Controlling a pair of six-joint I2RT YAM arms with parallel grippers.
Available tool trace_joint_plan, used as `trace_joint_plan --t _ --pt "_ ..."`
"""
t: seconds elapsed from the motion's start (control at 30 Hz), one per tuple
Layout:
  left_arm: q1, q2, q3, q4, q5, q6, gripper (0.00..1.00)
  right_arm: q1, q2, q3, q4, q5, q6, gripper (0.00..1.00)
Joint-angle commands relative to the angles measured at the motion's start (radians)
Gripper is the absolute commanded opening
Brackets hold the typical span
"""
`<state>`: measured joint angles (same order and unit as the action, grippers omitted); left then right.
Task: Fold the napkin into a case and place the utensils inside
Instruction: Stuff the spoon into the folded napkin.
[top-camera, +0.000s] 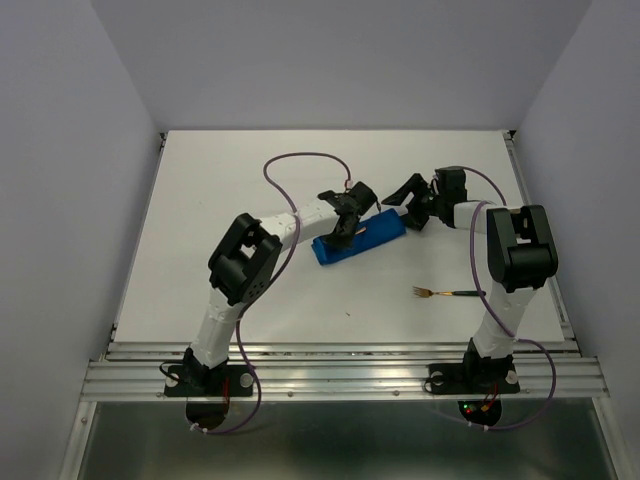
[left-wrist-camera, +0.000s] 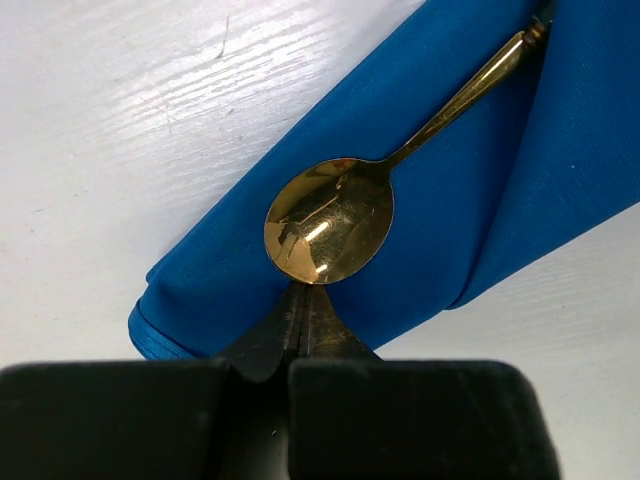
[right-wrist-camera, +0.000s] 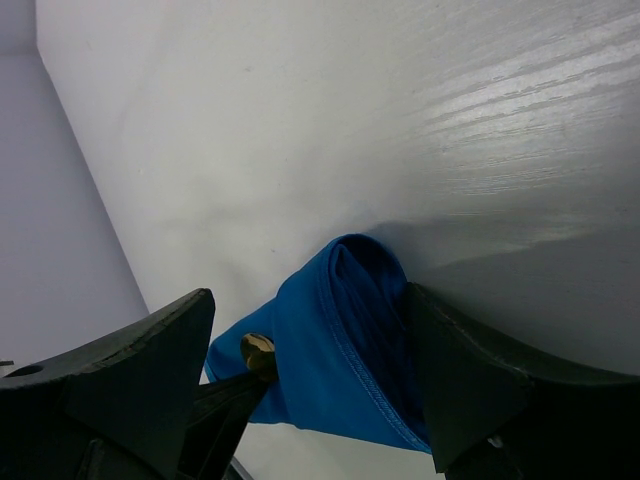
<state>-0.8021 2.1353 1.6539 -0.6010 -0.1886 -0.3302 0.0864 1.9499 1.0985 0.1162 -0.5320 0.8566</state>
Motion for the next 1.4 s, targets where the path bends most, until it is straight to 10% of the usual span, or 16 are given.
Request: trace_joint_plan --t 0.0,1.1,1.37 --pt "0.007 -0.003 0.050 -0.034 -0.067 -0.015 0.00 0.006 0.000 -0.011 -0.027 0.009 -0.030 0.82" --pt "0.041 -0.027 0.130 -0.026 -0.144 -0.047 0.00 0.006 -0.016 -0.031 -0.032 0.006 -0.041 0.82" --pt "0.041 -0.136 -0.051 0.090 0.052 -0.059 0.00 0.006 -0.013 -0.028 -0.032 0.004 -0.039 0.82"
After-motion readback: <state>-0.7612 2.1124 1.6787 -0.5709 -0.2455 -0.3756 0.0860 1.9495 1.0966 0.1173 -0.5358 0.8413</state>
